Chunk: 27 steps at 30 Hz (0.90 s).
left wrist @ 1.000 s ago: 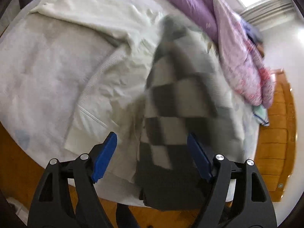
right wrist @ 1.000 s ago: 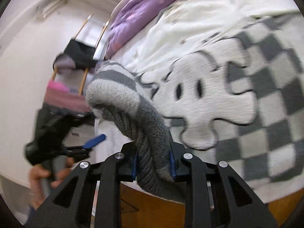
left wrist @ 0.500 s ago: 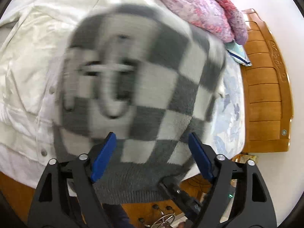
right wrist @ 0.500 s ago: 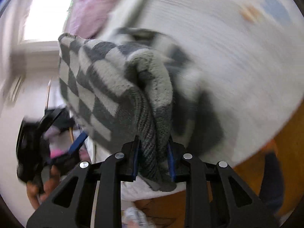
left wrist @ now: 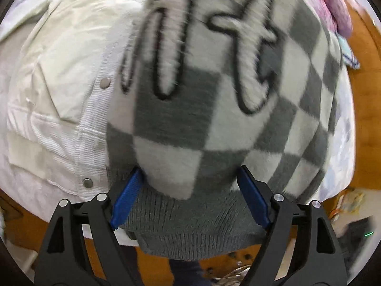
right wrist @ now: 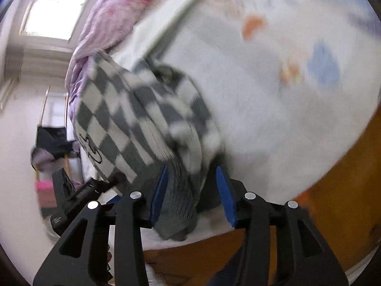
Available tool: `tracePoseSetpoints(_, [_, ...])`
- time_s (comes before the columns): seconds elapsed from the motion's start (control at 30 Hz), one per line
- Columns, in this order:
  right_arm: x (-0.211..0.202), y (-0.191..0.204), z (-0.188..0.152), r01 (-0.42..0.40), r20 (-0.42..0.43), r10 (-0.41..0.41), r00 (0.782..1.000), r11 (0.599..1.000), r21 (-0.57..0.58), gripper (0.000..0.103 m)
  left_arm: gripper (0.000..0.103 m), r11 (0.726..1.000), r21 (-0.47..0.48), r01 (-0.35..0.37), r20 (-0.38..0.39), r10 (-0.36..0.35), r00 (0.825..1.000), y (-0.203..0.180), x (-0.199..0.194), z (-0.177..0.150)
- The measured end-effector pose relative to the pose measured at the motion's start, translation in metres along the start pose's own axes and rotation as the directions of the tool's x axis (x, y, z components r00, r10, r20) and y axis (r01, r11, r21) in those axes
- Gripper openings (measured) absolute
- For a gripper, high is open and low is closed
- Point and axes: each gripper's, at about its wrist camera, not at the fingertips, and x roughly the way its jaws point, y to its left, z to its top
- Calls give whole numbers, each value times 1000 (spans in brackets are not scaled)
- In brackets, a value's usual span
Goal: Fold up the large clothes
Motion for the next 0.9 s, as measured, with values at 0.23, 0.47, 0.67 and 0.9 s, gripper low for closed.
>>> tracePoseSetpoints(0.23, [55, 87, 29, -61, -90, 31, 995, 937, -345, 9, 80, 995, 100, 4, -15, -2, 1000, -17, 2, -12])
tracePoseSetpoints(0.47, [131, 52, 47, 143, -179, -215, 960, 927, -345, 0, 80, 995, 19, 98, 70, -99, 993, 4, -31, -11])
tracePoseSetpoints(0.67, [119, 87, 53, 176, -209, -278, 938, 898, -403, 0, 79, 996, -27, 84, 77, -82, 994, 33, -26, -1])
tracePoseSetpoints(0.9, [107, 211, 88, 79, -36, -124, 992, 806, -587, 2, 72, 995, 71, 70, 39, -73, 997, 17, -8, 3])
